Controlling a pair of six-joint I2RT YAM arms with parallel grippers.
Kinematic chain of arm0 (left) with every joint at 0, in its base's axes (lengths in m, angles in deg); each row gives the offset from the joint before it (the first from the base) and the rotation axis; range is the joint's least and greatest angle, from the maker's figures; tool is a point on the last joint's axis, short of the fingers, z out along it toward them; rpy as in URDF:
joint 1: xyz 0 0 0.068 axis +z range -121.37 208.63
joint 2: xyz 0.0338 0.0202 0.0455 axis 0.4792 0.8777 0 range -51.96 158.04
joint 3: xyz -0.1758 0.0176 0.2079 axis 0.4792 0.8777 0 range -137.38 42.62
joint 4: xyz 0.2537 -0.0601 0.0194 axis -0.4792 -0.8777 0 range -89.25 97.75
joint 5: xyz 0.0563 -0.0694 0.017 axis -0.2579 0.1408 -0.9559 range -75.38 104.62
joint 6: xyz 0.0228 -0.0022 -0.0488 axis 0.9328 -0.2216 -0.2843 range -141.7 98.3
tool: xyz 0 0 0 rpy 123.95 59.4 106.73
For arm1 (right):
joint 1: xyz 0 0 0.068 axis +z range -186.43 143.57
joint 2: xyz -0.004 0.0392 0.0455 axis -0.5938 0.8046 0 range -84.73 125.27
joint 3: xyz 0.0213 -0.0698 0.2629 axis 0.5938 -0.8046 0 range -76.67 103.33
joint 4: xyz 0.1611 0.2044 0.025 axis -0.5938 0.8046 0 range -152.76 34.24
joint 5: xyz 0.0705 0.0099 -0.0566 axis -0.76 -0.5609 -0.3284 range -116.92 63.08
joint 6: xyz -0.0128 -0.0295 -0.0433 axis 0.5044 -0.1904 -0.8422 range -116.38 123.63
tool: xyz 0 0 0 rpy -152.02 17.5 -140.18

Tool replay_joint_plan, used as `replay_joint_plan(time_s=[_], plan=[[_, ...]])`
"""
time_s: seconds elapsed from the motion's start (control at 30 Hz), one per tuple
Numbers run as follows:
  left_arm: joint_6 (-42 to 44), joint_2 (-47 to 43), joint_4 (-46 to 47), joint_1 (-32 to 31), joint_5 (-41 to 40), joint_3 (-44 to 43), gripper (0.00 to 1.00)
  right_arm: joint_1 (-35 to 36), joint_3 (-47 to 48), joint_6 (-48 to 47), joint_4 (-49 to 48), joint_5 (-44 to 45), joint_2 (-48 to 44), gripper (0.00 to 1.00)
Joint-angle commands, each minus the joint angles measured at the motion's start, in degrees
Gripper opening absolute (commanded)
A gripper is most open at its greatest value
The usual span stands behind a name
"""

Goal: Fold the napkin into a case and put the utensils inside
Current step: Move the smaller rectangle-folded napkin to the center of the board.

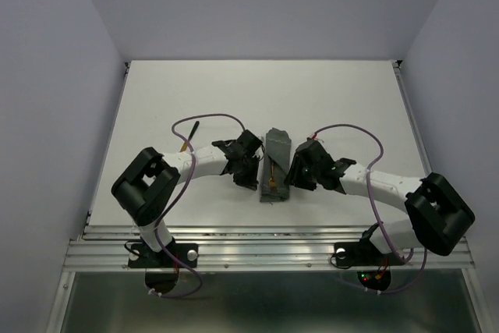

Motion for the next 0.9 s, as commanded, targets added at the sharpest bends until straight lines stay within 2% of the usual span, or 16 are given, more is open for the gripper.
replay_joint_plan(time_s=[0.0,0.17,0.43,0.6,0.87], plan=[[1.5,-3.2,-8.2,0.8,-8.8,-6.4,0.18,-0.3,2.5,-2.7,5.3,5.5,-4.5,0.48],[-0.2,-1.7,-12.6,-1.0,-14.6,-15.6,0.23,-0.3,1.5,-1.4,6.9,8.4,-8.4,0.52],[-2.2,6.8,-17.9,-5.7,-17.3,-26.3,0.29,-2.5,-0.4,-0.6,6.9,8.0,-10.0,0.57],[-2.9,8.9,-17.4,-6.8,-16.9,-27.3,0.37,-2.5,1.0,-1.0,6.8,7.0,-8.4,0.59],[-2.7,11.7,-16.3,-7.4,-15.8,-26.5,0.37,-2.5,1.2,-0.6,5.2,4.4,-6.7,0.59]])
